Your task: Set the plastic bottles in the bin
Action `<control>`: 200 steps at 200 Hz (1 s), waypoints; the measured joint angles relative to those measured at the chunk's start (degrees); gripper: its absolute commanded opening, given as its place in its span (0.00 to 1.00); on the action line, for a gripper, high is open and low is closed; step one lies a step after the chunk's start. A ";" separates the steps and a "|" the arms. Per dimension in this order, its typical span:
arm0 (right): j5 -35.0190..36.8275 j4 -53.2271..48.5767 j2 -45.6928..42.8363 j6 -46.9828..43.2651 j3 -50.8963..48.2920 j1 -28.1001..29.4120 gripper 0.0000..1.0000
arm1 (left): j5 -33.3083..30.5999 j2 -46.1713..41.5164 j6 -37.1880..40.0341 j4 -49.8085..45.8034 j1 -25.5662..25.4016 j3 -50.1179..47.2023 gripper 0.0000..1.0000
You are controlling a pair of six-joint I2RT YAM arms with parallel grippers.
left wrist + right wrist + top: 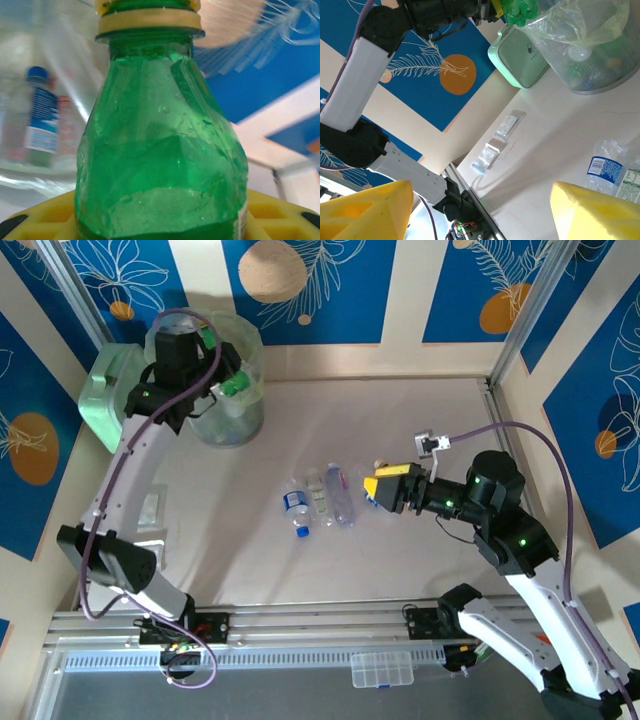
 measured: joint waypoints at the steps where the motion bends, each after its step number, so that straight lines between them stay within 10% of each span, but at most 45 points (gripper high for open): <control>1: -0.02 -0.02 0.00 0.00 0.00 0.00 0.73 | -0.28 0.26 -0.20 -0.22 0.24 0.31 0.00; 74: -0.48 -1.60 -1.20 0.42 -0.17 0.00 0.72 | -2.10 17.86 -9.68 -9.97 6.08 24.79 0.00; 200: 0.37 -2.27 2.75 0.42 -0.39 0.07 0.72 | -0.72 27.87 -17.64 -4.79 8.74 25.75 0.12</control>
